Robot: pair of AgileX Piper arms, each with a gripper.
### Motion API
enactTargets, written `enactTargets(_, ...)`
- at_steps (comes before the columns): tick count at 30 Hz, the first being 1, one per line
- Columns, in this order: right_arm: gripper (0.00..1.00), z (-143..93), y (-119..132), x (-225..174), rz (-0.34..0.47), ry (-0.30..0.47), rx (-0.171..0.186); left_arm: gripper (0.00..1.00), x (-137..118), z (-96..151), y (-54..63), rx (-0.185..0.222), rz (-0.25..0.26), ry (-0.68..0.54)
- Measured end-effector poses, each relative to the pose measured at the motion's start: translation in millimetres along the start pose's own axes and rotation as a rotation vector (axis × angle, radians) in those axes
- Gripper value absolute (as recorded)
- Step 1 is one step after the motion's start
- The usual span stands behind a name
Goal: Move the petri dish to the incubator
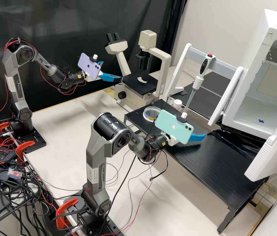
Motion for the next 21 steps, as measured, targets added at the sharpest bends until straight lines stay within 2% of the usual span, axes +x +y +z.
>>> enactTargets(14,1.00,-1.1,1.1,-12.2,0.001,0.001,0.000,1.00,0.0,0.0,0.0,0.000,0.000,0.000)
enactTargets(19,1.00,-10.8,6.3,-32.1,0.028,0.044,0.008,1.00,0.0,0.0,0.0,0.000,0.000,0.000)
enactTargets(21,1.00,-19.9,4.6,-43.0,0.032,0.092,0.016,1.00,0.0,0.0,0.0,0.000,0.000,0.000)
